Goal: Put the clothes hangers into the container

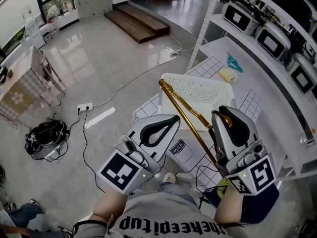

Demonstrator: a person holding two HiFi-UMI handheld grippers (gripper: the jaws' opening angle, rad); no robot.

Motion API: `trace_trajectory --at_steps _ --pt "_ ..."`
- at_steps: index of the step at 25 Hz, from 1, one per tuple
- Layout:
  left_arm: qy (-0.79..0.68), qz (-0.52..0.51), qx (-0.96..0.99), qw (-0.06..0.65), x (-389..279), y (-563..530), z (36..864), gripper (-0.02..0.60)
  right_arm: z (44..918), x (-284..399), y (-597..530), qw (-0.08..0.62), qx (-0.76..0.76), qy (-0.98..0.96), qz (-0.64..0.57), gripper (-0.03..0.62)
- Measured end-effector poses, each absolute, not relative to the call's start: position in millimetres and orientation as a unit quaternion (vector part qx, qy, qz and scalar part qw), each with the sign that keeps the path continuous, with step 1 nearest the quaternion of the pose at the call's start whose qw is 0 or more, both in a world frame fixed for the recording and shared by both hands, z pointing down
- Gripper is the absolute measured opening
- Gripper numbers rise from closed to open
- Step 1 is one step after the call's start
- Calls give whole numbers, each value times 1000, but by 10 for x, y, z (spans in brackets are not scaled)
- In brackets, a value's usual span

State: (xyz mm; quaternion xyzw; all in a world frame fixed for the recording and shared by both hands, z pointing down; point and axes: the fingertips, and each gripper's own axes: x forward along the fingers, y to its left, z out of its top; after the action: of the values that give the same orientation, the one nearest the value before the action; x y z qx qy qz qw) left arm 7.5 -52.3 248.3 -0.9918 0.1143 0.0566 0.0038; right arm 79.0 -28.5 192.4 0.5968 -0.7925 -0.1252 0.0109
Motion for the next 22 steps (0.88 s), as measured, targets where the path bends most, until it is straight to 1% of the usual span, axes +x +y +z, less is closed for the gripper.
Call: trace_trajectory --at_steps 14,22 --pt "180 39 -983 0 397 -863 2505 12 1843 1201 -773 18 540 -831 -133 74" --pt "225 24 -974 -5 458 -1091 2497 12 1810 1298 -1125 18 500 -856 -130 74"
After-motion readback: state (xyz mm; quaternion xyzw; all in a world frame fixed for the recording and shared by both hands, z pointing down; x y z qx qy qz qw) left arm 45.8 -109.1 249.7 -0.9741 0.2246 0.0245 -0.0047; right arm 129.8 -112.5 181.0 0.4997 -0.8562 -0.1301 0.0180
